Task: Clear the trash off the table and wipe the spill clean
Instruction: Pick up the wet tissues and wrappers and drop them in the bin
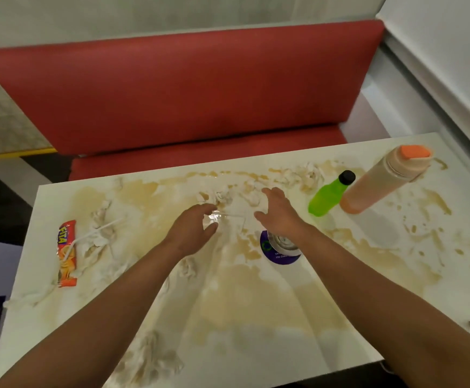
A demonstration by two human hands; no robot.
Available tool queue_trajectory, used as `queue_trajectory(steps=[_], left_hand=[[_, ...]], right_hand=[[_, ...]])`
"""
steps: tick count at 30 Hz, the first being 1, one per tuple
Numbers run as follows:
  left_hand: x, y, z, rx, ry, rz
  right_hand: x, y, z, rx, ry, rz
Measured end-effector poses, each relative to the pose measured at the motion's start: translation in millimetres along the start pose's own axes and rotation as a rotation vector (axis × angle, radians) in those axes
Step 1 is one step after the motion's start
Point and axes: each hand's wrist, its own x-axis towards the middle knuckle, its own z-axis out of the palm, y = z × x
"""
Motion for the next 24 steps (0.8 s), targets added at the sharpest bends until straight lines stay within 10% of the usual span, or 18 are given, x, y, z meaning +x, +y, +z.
queue_trajectory(steps=[15,24], left_hand=[[90,-11,34,0.251,-0.198,-0.187],[90,-3,39,0.225,-0.011,-0.224]], right_hand=[[66,3,25,-0.363,-0.015,-0.152],[56,1,29,-0.419,0.017,-0.294]])
